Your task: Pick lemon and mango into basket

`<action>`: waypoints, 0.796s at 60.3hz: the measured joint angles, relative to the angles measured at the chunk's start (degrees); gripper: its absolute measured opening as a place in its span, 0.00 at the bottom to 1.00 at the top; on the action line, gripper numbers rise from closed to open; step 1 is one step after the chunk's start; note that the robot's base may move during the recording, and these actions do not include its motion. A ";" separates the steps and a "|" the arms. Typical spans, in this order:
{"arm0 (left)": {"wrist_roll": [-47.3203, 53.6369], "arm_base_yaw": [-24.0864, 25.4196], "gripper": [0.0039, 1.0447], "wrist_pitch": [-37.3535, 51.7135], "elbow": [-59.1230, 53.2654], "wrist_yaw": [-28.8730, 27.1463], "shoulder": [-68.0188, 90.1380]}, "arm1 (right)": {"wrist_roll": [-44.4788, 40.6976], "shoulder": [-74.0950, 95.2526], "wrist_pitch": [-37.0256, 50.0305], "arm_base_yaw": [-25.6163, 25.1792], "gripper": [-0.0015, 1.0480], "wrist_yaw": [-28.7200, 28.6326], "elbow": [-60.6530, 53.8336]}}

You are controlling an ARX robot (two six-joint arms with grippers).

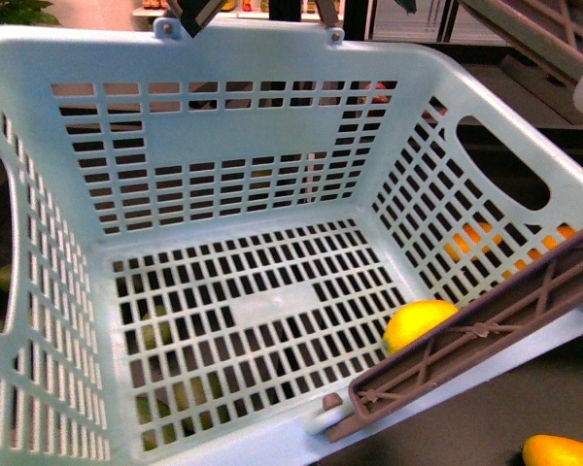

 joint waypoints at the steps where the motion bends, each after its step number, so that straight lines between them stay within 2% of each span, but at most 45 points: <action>1: 0.02 0.02 0.05 0.00 0.00 -0.15 0.00 | 0.20 3.02 1.99 -0.61 0.92 -0.74 0.85; 7: 0.13 0.26 0.05 0.00 0.00 -1.09 0.00 | 0.20 19.28 12.33 -2.54 0.92 -2.56 6.08; 14: 0.35 0.26 0.05 0.00 0.00 -0.83 0.00 | 0.15 37.42 18.16 -4.04 0.92 -4.15 13.73; 26: 0.04 0.15 0.05 0.00 0.00 0.04 0.00 | -1.25 59.71 18.73 -4.63 0.92 -3.96 24.22; 37: 0.07 0.15 0.05 0.00 0.00 -0.13 0.00 | -2.91 68.57 16.90 -4.33 0.92 -2.75 31.65; 48: 0.15 0.15 0.05 0.00 0.00 -0.66 0.00 | -5.16 76.08 14.40 -1.79 0.92 0.07 37.83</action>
